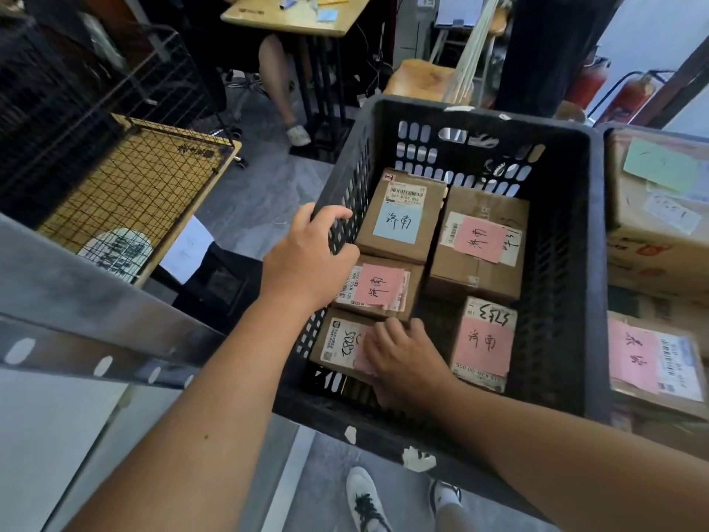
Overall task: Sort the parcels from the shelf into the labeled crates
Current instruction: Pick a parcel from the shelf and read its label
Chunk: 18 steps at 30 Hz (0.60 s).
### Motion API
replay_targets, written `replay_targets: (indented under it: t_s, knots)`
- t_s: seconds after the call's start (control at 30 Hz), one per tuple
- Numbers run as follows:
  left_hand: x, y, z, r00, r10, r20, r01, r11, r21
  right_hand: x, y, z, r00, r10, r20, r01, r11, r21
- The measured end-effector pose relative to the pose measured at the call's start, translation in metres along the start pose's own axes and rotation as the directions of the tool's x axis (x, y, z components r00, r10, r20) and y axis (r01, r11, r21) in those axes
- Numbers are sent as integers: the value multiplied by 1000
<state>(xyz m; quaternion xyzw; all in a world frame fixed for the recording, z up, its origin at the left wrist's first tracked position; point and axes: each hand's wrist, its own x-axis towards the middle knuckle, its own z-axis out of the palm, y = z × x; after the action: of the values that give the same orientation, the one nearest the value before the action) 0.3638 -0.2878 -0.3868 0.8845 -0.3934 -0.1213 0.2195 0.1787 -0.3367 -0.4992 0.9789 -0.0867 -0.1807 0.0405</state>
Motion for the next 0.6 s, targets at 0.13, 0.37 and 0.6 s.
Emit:
replay_targets:
  t_s: [0.13,0.37,0.6]
  knots:
    - [-1,2,-1,1000,-11,20,11,1000,-9,0,1,0,999,-32,-13,32,999,11]
    - [-2,4,-11,997,-29,71,35,996,-82,-26,23,-48,993,102,-52,-92,981,170]
    - [-26,33,-30,999,34,34,-33,999,-25,-88,72,-113,866,463,-188,-349,830,436]
